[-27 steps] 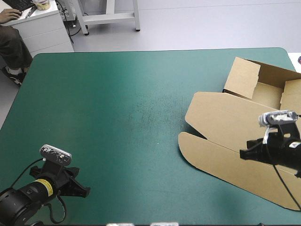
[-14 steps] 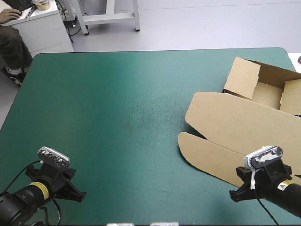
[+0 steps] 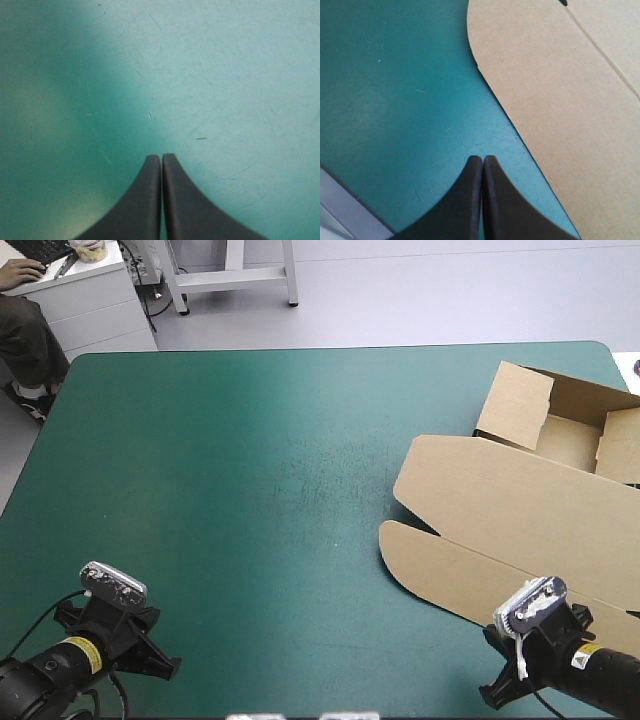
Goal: Fold the box
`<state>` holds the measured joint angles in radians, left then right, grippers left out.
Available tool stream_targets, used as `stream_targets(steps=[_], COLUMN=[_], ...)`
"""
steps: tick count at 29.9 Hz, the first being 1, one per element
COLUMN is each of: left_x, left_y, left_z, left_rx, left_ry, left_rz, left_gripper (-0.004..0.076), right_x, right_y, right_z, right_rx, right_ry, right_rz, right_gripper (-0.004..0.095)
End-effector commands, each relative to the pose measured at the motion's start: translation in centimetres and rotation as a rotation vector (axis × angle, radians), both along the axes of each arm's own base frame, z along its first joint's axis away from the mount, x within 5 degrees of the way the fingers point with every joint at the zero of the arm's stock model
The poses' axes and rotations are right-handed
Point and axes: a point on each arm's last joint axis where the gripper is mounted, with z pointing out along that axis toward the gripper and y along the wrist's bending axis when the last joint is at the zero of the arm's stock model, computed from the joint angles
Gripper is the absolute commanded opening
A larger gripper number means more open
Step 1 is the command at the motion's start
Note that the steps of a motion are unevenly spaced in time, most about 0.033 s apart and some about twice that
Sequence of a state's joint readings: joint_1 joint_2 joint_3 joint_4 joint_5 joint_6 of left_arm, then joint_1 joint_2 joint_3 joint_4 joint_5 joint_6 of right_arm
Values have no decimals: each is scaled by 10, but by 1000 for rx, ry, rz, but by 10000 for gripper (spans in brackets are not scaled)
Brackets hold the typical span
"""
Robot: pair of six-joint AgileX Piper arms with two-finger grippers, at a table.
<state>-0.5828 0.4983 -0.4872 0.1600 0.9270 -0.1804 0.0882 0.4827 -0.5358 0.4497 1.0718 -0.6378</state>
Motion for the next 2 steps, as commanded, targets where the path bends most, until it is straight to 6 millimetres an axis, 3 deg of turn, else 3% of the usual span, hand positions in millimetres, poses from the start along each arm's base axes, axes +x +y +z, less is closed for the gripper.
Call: stream_targets(steps=[1, 2], left_x=[3, 3], left_y=[-3, -3], left_z=[10, 10], left_rx=[-35, -35], left_ry=[-59, -59], left_rz=[-14, -14], left_gripper=[-10, -10], right_x=[-3, -5], right_y=[1, 0], right_z=[3, 1], right_rx=[5, -5], right_ry=[-81, -79], right_rz=[23, 21], right_gripper=[-18, -18])
